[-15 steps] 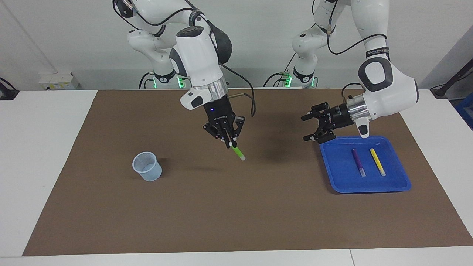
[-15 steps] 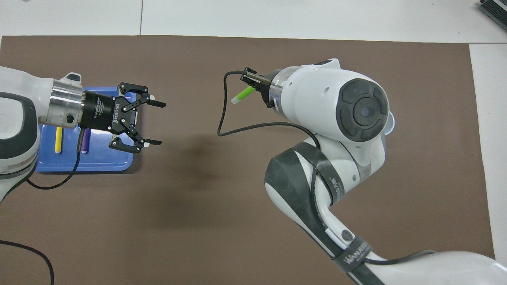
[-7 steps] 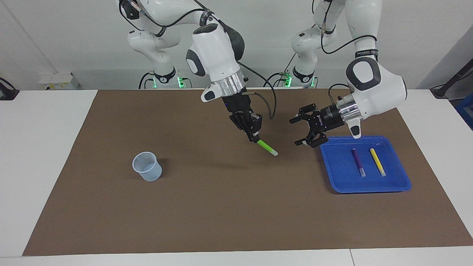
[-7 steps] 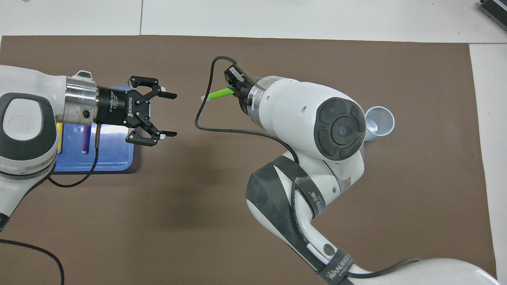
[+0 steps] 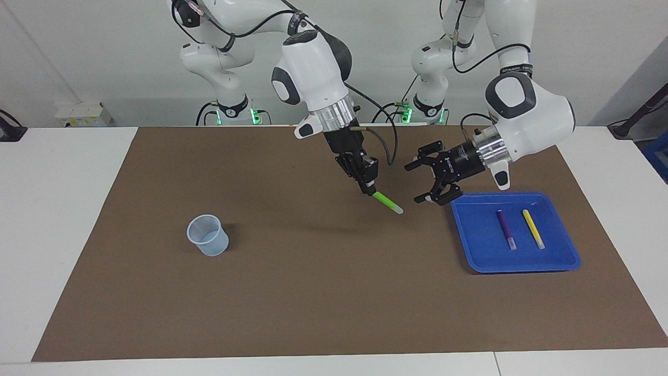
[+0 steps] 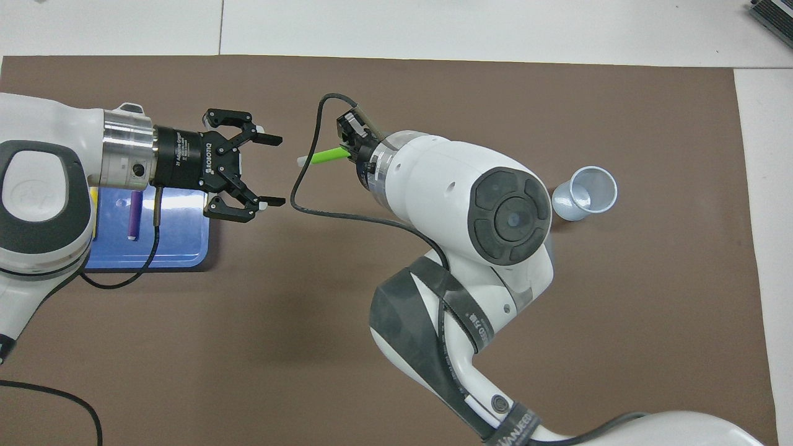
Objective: Right arm passes pens to left for tray arrangement
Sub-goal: 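Carry the green pen toward the open left gripper, then close the left gripper on the green pen and open the right gripper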
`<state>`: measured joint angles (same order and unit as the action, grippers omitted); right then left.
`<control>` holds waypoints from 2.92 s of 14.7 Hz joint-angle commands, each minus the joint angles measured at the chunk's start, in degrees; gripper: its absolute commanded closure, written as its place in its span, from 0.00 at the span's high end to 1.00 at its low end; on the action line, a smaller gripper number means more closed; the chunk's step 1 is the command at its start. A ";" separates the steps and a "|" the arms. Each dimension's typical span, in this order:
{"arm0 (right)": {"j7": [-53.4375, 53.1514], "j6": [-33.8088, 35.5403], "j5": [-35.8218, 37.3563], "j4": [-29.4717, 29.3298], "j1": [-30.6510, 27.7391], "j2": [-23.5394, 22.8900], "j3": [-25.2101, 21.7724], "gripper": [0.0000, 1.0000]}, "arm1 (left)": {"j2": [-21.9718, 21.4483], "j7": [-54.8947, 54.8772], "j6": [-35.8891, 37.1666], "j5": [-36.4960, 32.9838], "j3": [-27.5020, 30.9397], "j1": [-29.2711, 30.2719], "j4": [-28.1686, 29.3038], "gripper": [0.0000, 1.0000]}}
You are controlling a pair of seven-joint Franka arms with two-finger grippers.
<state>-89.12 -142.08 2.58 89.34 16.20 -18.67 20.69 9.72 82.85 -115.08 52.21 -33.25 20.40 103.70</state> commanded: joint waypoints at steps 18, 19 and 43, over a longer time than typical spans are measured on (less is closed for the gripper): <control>-0.97 -1.27 -1.44 -0.30 -0.02 -0.84 0.14 0.00 | -2.25 0.82 -19.65 0.17 0.20 -7.66 6.95 0.91; -0.89 -1.27 -1.44 -0.30 0.06 -0.84 0.14 0.00 | -2.25 0.91 -20.44 0.17 0.20 -7.66 7.13 0.90; -0.97 -0.13 -4.96 -0.83 -0.46 -0.84 0.14 1.00 | -4.18 -11.19 -12.90 -1.48 0.55 -5.29 9.06 0.00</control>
<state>-89.47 -142.22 -1.24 88.98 16.16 -19.30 20.57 8.71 75.36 -131.06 51.80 -33.10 13.31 109.99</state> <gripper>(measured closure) 0.286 0.815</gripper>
